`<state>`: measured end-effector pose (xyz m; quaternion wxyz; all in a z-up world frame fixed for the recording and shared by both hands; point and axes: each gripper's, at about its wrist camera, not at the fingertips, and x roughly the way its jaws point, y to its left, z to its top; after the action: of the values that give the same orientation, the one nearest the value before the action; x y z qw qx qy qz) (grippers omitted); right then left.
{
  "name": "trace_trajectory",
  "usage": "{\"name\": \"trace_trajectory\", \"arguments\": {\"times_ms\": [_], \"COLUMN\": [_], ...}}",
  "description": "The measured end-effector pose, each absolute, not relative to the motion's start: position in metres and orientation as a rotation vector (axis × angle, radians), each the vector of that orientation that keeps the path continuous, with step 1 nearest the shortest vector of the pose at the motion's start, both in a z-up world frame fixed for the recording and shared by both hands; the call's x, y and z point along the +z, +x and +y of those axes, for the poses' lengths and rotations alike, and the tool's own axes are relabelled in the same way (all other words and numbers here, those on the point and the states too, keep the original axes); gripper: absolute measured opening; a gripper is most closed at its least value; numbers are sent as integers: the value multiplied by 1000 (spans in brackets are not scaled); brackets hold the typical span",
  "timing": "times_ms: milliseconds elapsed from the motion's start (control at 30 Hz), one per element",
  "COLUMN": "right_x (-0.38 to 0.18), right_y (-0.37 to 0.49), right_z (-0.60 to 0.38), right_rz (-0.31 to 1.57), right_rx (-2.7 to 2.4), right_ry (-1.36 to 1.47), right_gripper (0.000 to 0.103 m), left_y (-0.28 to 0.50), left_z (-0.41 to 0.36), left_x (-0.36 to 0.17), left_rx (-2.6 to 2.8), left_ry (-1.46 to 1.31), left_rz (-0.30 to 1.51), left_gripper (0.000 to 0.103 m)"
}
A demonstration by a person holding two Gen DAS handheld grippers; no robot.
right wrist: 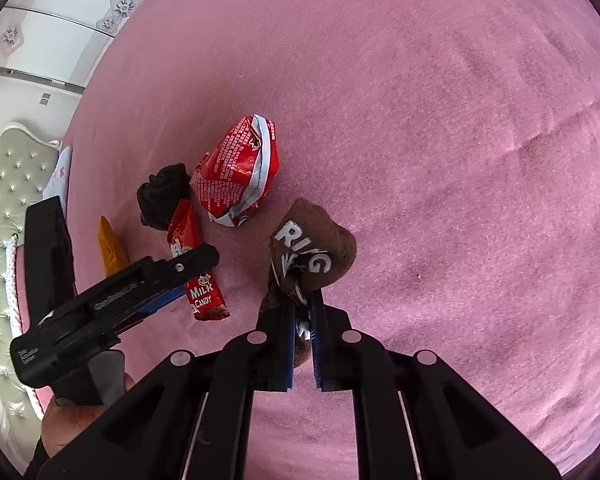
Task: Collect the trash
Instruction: 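Grasp the red MILK CANDY wrapper with the left tool while the right tool grasps the brown RIG sock, then carry the candy wrapper and brown sock over the yellow bin and release both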
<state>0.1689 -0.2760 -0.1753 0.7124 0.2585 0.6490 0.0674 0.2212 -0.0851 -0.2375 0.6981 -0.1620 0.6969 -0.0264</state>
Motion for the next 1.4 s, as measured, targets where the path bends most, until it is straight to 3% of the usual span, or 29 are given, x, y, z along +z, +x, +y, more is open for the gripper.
{"name": "trace_trajectory", "arguments": {"times_ms": [100,133,167,500,833,1067,1400], "right_x": [-175,-174,-174,-149,-87,-59,-63], "right_y": [167,164,161,133,54,-10,-112], "right_z": [-276,-278,-280,-264,-275,-299,-363], "right_rz": [1437,1438,1438,1407,1302,1233,1205], "right_rx": [150,150,153,193,160,82,-100], "right_ry": [579,576,576,544,509,540,652], "right_gripper": [7,7,7,7,7,7,7], "left_y": [219,217,215,163,93,40,-30], "left_z": [-86,-84,-81,-52,-75,-121,-222], "left_x": [-236,-236,-235,-200,-137,-107,-116], "left_rx": [-39,-44,-49,-140,-328,-479,-695], "left_ry": [-282,-282,-294,-412,-322,-221,-47], "left_rz": [1548,1542,1538,1485,1425,1415,1503], "left_gripper": [43,32,30,30,30,30,30]}}
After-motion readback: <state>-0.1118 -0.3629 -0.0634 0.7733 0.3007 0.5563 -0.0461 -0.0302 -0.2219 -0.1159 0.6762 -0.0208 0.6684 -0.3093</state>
